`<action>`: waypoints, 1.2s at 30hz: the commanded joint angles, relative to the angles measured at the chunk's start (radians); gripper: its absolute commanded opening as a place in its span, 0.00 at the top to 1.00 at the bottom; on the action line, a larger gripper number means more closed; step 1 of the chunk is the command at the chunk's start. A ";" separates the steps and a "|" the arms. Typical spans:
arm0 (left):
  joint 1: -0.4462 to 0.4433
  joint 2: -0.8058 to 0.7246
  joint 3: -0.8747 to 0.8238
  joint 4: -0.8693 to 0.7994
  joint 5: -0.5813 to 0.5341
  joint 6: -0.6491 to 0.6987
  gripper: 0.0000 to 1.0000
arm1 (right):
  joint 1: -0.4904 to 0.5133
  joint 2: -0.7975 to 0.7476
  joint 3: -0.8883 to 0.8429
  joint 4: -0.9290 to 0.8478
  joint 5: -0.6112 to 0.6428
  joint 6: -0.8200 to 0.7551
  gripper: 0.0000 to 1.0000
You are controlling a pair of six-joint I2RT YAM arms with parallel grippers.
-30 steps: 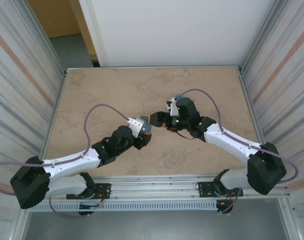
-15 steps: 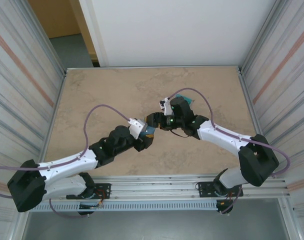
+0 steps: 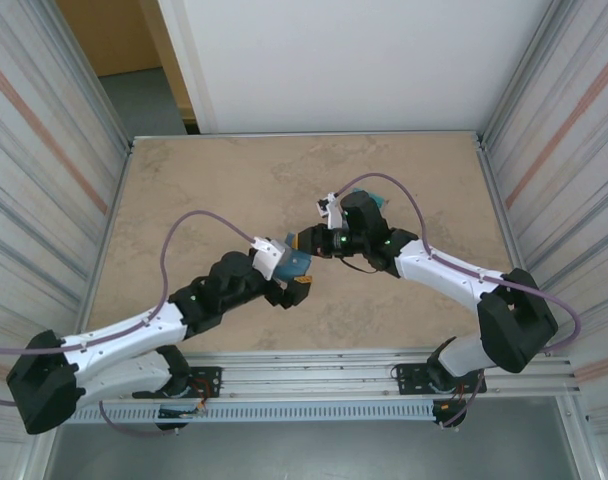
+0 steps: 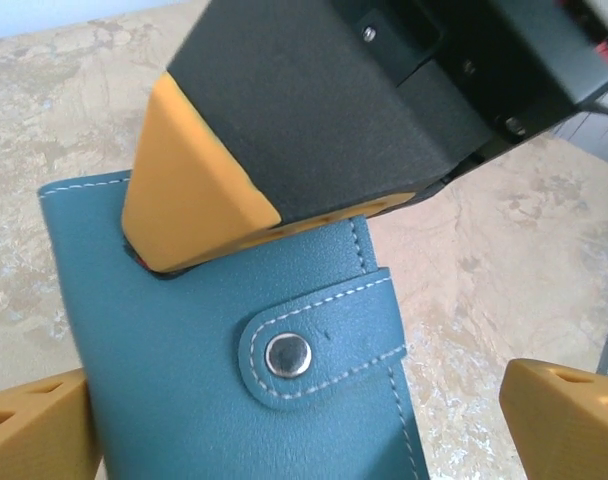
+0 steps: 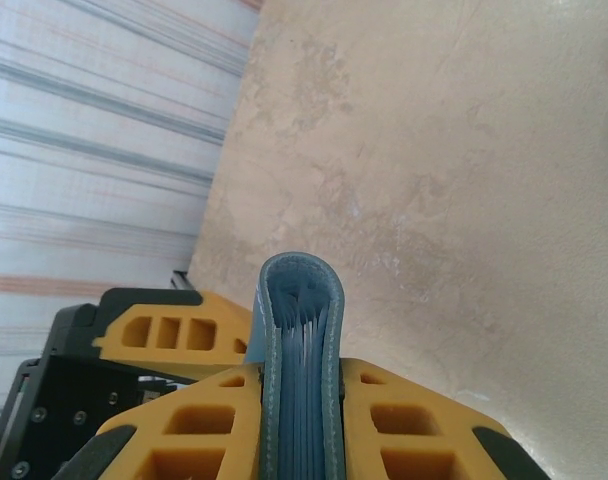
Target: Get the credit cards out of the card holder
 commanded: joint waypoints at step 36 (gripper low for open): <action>0.327 0.041 0.082 0.152 0.879 -0.307 0.38 | -0.119 -0.222 0.013 0.069 -0.450 -0.248 0.93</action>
